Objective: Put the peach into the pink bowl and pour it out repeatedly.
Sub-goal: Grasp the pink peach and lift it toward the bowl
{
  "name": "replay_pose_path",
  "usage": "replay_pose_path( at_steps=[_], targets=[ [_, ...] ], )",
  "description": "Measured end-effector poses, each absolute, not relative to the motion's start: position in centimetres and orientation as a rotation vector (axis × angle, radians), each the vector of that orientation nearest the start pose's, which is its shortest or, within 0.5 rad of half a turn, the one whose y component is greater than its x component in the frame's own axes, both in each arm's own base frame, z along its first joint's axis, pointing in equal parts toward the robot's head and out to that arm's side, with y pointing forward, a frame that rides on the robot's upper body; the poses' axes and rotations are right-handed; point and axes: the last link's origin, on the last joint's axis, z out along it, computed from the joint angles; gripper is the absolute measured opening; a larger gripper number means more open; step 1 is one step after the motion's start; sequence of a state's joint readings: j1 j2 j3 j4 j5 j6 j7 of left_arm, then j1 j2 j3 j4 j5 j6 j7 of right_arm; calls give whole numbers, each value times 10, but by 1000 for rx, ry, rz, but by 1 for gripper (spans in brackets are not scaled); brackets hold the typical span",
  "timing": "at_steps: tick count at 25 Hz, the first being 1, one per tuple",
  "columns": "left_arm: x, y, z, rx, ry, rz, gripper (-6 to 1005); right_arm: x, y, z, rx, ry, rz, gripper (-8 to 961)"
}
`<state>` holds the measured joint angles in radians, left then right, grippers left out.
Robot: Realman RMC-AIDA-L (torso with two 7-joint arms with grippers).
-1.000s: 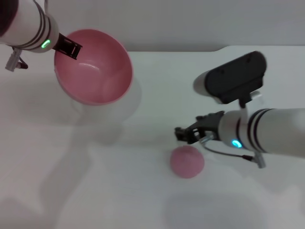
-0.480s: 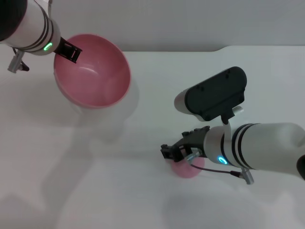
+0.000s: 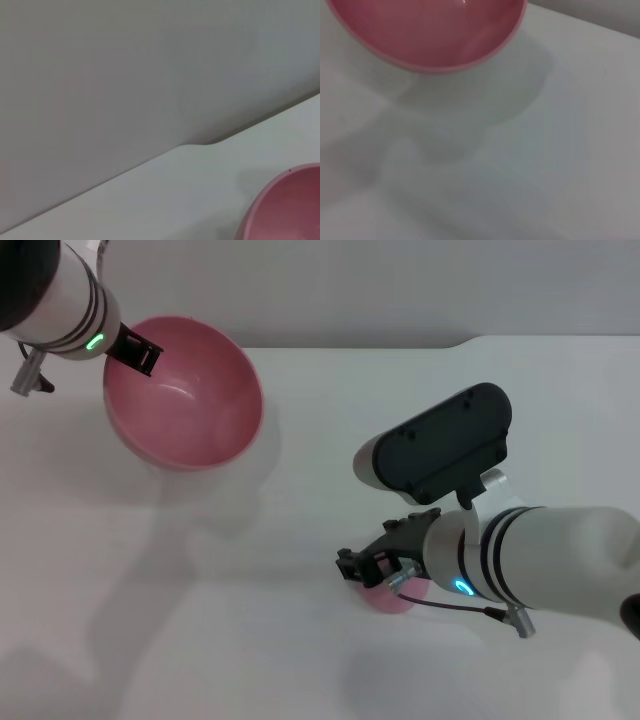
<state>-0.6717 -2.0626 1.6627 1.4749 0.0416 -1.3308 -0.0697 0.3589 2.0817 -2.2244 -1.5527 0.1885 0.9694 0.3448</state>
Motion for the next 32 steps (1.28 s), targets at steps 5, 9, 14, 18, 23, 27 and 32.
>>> replay_pose_path(
  at_steps=[5,9,14,18,23,27,32],
  targets=[
    [-143,405,28,-1902,-787,445,47,137,282,-105,-2295,905,-156,634],
    [-143,405,28,-1902,-786,446,47,134,278,-105,-2286,897,-173,634],
    [-144,405,28,-1903,-785,450,47,132,274,-105,-2244,852,-201,634],
    [-144,405,27,-1904,-785,452,47,132,274,-104,-2232,845,-210,635],
    [-143,407,26,-1905,-781,456,47,137,272,-108,-2230,857,-228,627],
    [-142,409,24,-1910,-773,469,47,139,272,-110,-2232,861,-232,611],
    [-141,410,21,-1916,-763,480,47,144,270,-113,-2227,878,-249,591]
  ],
)
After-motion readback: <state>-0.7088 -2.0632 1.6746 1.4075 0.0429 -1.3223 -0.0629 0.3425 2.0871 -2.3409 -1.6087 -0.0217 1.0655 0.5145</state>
